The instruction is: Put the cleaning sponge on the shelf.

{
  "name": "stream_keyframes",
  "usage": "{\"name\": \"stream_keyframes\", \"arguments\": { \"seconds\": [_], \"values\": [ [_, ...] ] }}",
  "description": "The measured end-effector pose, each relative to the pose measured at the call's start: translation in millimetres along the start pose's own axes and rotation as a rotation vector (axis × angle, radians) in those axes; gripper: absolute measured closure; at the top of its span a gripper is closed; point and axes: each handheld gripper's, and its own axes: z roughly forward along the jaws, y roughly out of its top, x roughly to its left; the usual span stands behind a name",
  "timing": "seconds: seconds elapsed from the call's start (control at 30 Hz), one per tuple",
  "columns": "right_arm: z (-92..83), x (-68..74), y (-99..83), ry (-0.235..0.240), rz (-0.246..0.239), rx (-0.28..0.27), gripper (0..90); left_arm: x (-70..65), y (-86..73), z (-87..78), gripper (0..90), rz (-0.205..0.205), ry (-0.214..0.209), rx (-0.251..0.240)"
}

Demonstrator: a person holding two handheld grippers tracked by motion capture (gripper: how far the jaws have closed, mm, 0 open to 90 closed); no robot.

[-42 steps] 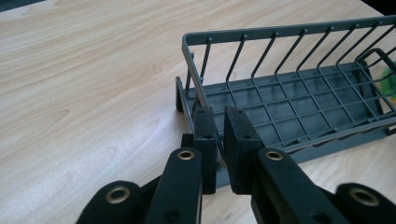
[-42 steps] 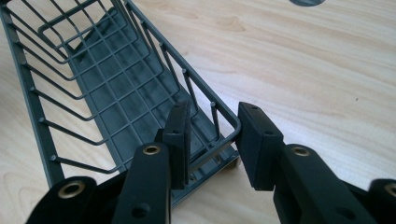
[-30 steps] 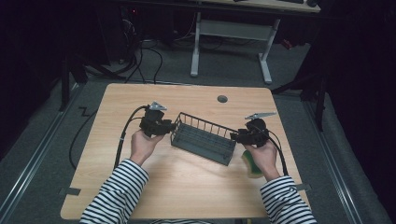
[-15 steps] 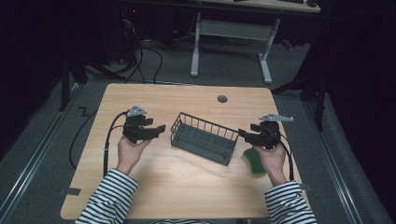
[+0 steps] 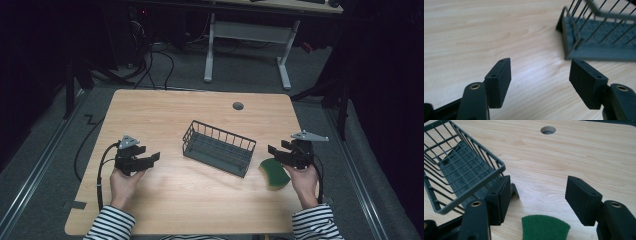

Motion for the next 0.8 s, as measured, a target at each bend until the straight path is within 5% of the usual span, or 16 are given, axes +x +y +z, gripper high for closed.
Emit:
{"name": "stream_keyframes", "arguments": {
  "seconds": [0.2, 0.47, 0.8],
  "values": [
    [-8.4, -3.1, -18.0, -0.021, 0.003, 0.018, 35.0, 0.7, -21.5, 2.9, 33.7, 0.013, 0.04, 0.032],
    [-6.5, -7.7, -44.1, -0.054, 0.013, 0.085, 30.1, 3.3, -44.3, 10.8, 32.8, -0.023, 0.068, 0.056],
    [11.0, -3.2, -65.2, -0.079, 0.014, 0.163, 23.8, 0.2, -51.7, 10.8, 31.2, -0.005, 0.088, 0.04]
  ]
}}
